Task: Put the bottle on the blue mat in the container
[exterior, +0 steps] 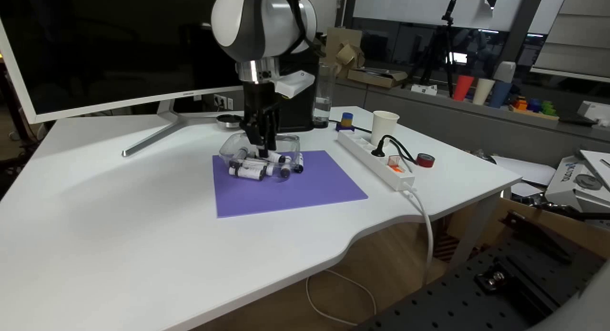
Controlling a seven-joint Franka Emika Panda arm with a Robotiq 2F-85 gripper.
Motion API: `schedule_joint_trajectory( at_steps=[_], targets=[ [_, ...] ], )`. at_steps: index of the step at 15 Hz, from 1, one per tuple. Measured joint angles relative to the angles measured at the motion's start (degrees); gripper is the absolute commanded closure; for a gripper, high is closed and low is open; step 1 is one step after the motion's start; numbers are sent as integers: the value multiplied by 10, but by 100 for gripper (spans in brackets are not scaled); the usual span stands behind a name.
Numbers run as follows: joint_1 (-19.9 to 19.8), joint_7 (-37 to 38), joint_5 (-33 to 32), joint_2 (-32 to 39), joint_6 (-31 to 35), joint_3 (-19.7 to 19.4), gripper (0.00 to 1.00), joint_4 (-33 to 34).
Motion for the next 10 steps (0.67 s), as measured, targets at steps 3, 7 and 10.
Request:
schedule_joint_trajectory(
  at_steps=[3,7,10],
  targets=[
    [-5,2,11,-1,9,0,7,1],
    [-10,20,34,-33,3,2,0,-19],
    [-6,64,72,-97,-33,13,0,-64]
  ],
)
